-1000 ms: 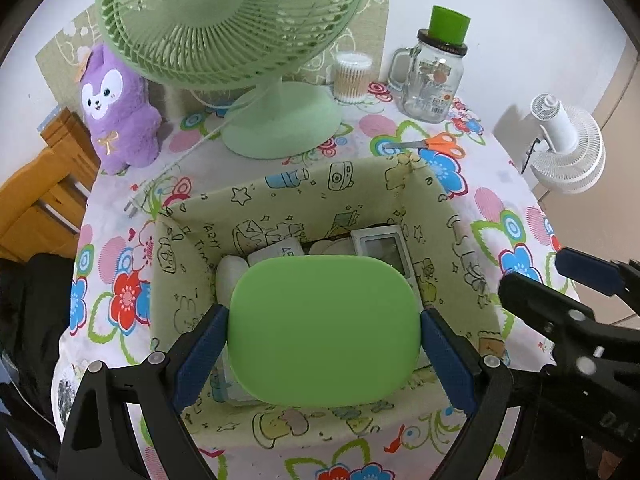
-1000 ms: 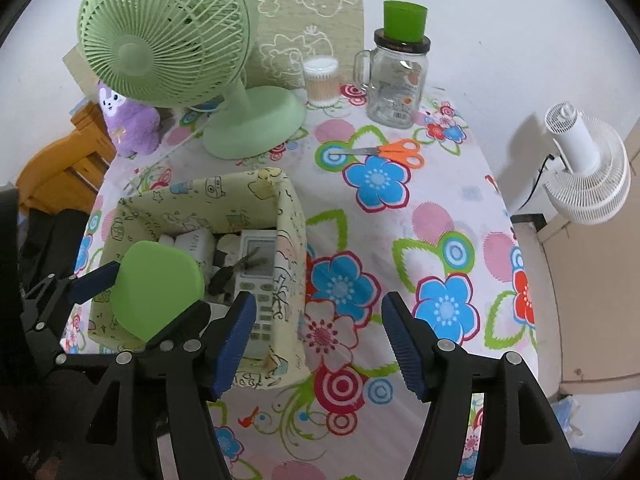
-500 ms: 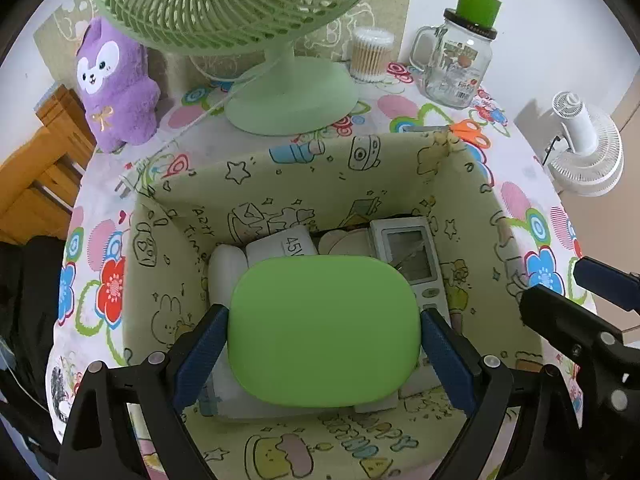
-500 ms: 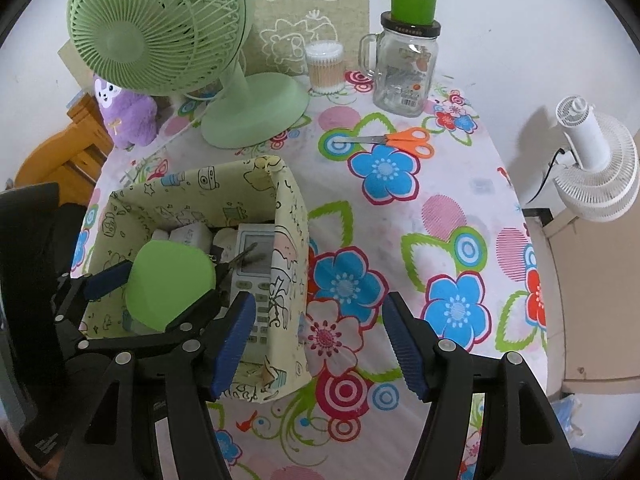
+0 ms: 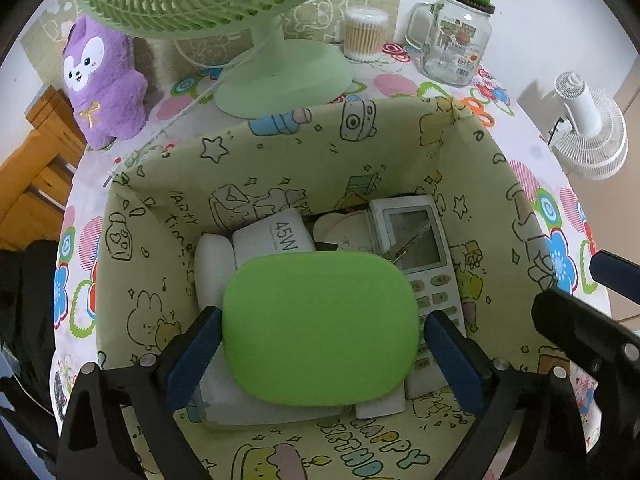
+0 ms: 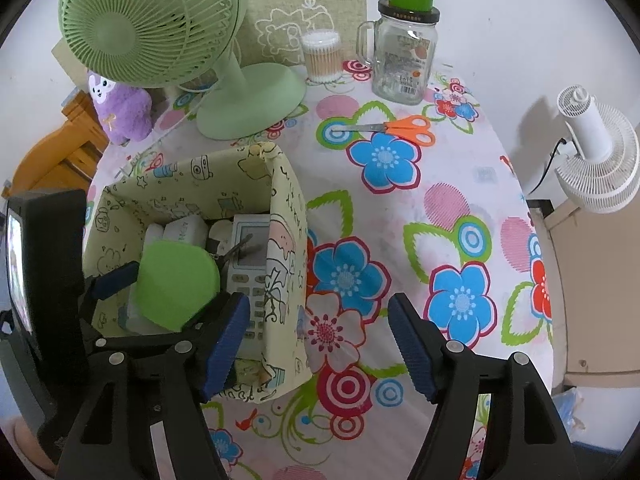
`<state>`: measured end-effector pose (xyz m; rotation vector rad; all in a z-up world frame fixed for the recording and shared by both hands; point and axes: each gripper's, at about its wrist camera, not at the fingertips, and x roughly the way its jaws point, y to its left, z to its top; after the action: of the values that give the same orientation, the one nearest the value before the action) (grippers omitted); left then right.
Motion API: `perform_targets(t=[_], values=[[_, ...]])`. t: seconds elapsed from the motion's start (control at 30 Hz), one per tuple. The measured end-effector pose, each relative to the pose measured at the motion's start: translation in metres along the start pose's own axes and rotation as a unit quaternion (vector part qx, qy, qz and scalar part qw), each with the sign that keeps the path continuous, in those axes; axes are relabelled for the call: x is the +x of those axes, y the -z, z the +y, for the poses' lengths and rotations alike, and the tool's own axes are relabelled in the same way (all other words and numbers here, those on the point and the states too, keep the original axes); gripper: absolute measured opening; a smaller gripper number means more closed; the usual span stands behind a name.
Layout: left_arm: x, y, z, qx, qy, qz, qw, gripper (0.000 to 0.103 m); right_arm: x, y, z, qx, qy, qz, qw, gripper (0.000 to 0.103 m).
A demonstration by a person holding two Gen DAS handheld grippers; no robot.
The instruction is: Organize rigid objects
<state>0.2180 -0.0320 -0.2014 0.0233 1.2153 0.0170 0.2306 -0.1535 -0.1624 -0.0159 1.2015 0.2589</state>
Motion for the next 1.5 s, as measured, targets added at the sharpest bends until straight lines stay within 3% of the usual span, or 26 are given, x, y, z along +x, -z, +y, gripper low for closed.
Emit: perform_targets(t=[0.2,0.63,1.03,1.5], values=[[-0.008,0.004,0.007,-0.011,0.008,0.004,0.9999,0.103,-0.002,0.004,0.002,0.003,0.0,-0.001,1.0,0.079],[-0.05,0.014,0.023,-0.028,-0.021,-0.023,0.9991,0.103,-0.02,0.008,0.016,0.016,-0.017,-0.024,0.999,0.09],[-0.088,0.041,0.055,-0.046,-0.012,-0.043,0.998,0.103,-0.043,0.022,0.03,0.014,-0.016,-0.043,0.999,0.09],[-0.139,0.074,0.067,-0.04,0.003,-0.082,0.9958,0.103,-0.086,0.05,0.056,0.006,-0.006,-0.077,0.997,0.09]])
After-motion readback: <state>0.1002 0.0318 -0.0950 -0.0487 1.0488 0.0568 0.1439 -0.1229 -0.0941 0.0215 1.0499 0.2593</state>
